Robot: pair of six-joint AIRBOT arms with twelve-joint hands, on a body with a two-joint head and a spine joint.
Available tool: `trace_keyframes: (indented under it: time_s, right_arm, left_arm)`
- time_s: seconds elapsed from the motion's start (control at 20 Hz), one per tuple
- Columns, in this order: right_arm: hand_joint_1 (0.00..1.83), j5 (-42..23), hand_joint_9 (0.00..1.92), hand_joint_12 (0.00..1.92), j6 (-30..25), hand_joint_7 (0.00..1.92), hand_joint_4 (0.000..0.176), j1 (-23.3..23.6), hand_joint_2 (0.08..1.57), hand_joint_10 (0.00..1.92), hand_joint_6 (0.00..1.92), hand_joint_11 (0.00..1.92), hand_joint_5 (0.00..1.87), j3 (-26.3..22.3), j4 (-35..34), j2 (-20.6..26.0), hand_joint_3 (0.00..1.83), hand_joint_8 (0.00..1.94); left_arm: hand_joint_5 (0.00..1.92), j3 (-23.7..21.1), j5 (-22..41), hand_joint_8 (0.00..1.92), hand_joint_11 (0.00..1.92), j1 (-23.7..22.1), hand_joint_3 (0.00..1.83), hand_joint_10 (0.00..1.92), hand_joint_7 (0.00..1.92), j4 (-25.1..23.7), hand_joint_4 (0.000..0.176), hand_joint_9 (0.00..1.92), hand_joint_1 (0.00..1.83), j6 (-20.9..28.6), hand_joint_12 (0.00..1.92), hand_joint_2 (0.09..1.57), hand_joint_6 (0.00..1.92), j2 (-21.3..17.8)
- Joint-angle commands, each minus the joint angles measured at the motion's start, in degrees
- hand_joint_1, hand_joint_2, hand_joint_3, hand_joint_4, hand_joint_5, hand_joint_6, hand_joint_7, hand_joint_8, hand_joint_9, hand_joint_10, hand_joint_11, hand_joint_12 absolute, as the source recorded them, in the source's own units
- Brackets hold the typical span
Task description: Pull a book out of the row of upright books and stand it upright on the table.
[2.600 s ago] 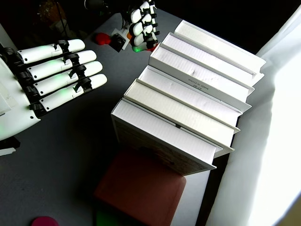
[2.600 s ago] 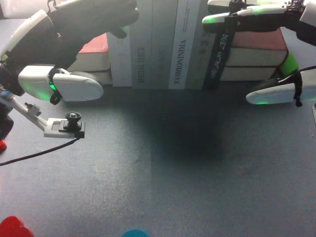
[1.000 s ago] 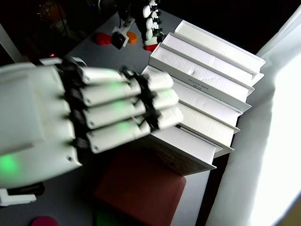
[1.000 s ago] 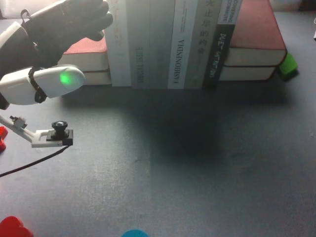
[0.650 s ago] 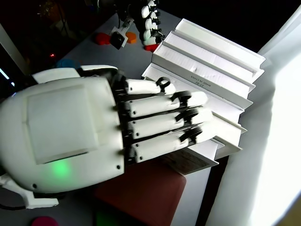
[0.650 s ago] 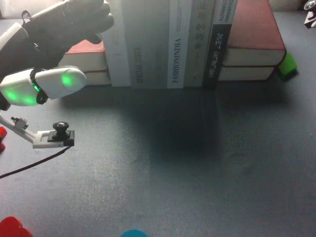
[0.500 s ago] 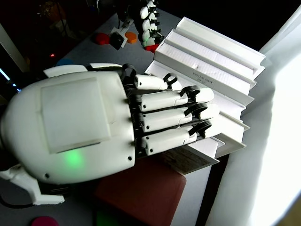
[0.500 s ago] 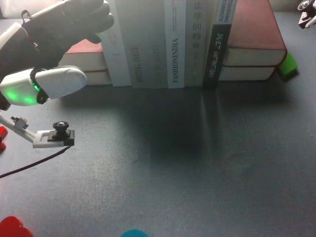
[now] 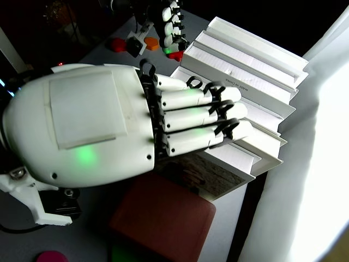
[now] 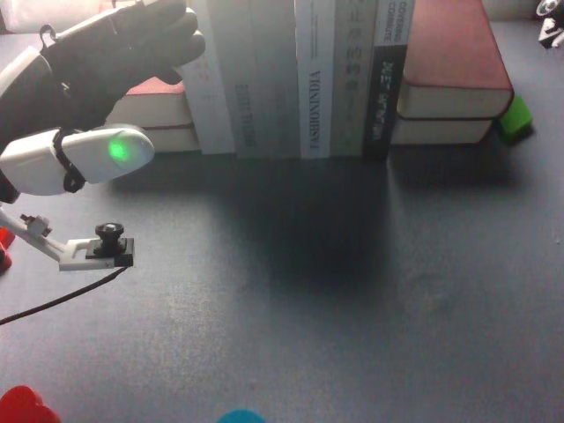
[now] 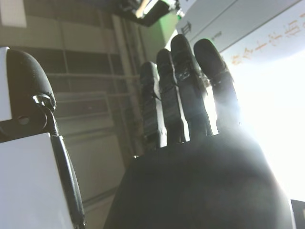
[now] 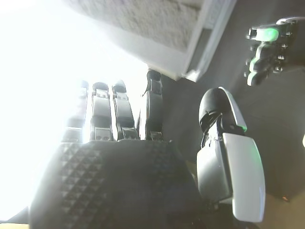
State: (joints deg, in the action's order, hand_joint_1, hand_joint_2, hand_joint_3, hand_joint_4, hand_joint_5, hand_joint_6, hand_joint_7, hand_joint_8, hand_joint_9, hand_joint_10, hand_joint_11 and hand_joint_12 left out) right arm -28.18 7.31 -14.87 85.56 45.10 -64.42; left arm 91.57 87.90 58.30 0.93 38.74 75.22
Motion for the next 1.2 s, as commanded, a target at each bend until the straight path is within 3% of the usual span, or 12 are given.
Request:
trace_keyframes:
  time_s: [0.0, 0.15, 0.25, 0.3, 0.4, 0.55, 0.6, 0.75, 0.95, 1.05, 1.1, 1.15]
  right_arm:
    - [0.22, -5.28, 0.0, 0.0, -0.43, 0.0, 0.095, 1.32, 1.22, 0.0, 0.01, 0.0, 0.51, -0.48, -2.22, 0.53, 0.0, 0.0]
    - [0.25, -6.39, 0.0, 0.0, -0.44, 0.0, 0.117, 2.8, 1.22, 0.0, 0.0, 0.0, 0.47, -2.29, -0.92, 1.83, 0.0, 0.0]
    - [0.34, -6.64, 0.0, 0.0, -0.44, 0.0, 0.066, 4.43, 1.24, 0.0, 0.01, 0.0, 0.5, -3.4, 0.55, 2.41, 0.01, 0.0]
    - [0.36, -6.7, 0.0, 0.0, -0.44, 0.0, 0.073, 5.12, 1.25, 0.0, 0.02, 0.0, 0.5, -3.72, 1.08, 2.65, 0.01, 0.0]
    - [0.29, -6.7, 0.0, 0.0, -0.42, 0.0, 0.124, 6.15, 1.22, 0.0, 0.01, 0.0, 0.49, -3.72, 1.78, 2.66, 0.0, 0.0]
    - [0.28, -6.67, 0.0, 0.0, -0.45, 0.0, 0.092, 7.06, 1.21, 0.0, 0.0, 0.0, 0.49, -2.18, 1.74, 1.34, 0.0, 0.0]
    - [0.23, -6.47, 0.0, 0.0, -0.5, 0.0, 0.131, 7.04, 1.2, 0.0, 0.0, 0.0, 0.48, -1.45, 1.72, 0.62, 0.0, 0.0]
    - [0.26, -5.4, 0.0, 0.0, -1.05, 0.0, 0.156, 5.2, 1.21, 0.0, 0.0, 0.0, 0.4, -0.05, 1.72, -1.18, 0.0, 0.0]
    - [0.33, -4.71, 0.0, 0.0, -2.75, 0.0, 0.152, 3.01, 1.22, 0.0, 0.0, 0.0, 0.4, 2.16, 2.1, -3.76, 0.0, 0.0]
    - [0.25, -4.04, 0.0, 0.01, -3.75, 0.0, 0.171, 2.41, 1.19, 0.0, 0.0, 0.02, 0.39, 2.76, 3.19, -4.56, 0.0, 0.0]
    - [0.31, -3.9, 0.0, 0.0, -4.03, 0.0, 0.175, 1.98, 1.2, 0.0, 0.01, 0.0, 0.42, 2.96, 3.35, -4.73, 0.0, 0.0]
    - [0.38, -3.73, 0.0, 0.0, -4.26, 0.0, 0.147, 1.57, 1.21, 0.0, 0.01, 0.0, 0.43, 3.08, 3.36, -4.76, 0.0, 0.0]
  left_arm:
    - [0.49, -0.27, 6.04, 0.0, 0.0, -0.02, 0.0, 0.01, 0.48, 2.0, 0.011, 0.53, 0.96, 0.61, 1.61, 0.85, 0.0, 0.07]
    - [0.5, -0.33, 6.05, 0.0, 0.01, 0.43, 0.0, 0.01, 0.47, 2.24, 0.022, 0.54, 0.98, 0.61, 1.6, 0.83, 0.01, 0.08]
    - [0.48, -0.27, 6.04, 0.0, 0.0, 0.49, 0.0, 0.0, 0.43, 2.26, 0.024, 0.52, 0.95, 0.61, 1.6, 0.85, 0.0, 0.13]
    - [0.5, -0.22, 5.99, 0.01, 0.0, 0.5, 0.0, 0.01, 0.46, 2.26, 0.031, 0.54, 0.96, 0.61, 1.6, 0.84, 0.01, 0.16]
    - [0.49, -0.06, 5.9, 0.01, 0.0, 0.52, 0.0, 0.01, 0.47, 2.26, 0.035, 0.52, 0.97, 0.61, 1.6, 0.84, 0.0, 0.27]
    - [0.49, 0.28, 5.85, 0.01, 0.01, 0.42, 0.0, 0.01, 0.47, 2.25, 0.025, 0.54, 0.97, 0.61, 1.59, 0.84, 0.01, 0.58]
    - [0.49, 0.23, 5.97, 0.0, 0.0, 0.44, 0.0, 0.01, 0.45, 2.25, 0.02, 0.54, 0.95, 0.61, 1.6, 0.85, 0.0, 0.54]
    - [0.48, 0.23, 5.96, 0.0, 0.0, 0.45, 0.0, 0.01, 0.42, 2.25, 0.015, 0.52, 0.94, 0.61, 1.62, 0.85, 0.0, 0.52]
    - [0.49, 0.3, 6.12, 0.02, 0.0, 0.45, 0.0, 0.01, 0.48, 2.26, 0.021, 0.54, 0.96, 0.61, 1.59, 0.84, 0.01, 0.75]
    - [0.48, 0.37, 6.17, 0.01, 0.0, 0.36, 0.0, 0.01, 0.47, 2.26, 0.023, 0.53, 0.95, 0.61, 1.57, 0.85, 0.0, 0.87]
    - [0.47, 0.34, 6.19, 0.0, 0.0, 0.34, 0.0, 0.01, 0.44, 2.26, 0.006, 0.53, 0.95, 0.61, 1.58, 0.85, 0.0, 0.86]
    - [0.48, 0.3, 6.19, 0.02, 0.0, 0.34, 0.0, 0.01, 0.47, 2.26, 0.006, 0.54, 0.96, 0.61, 1.59, 0.85, 0.0, 0.83]
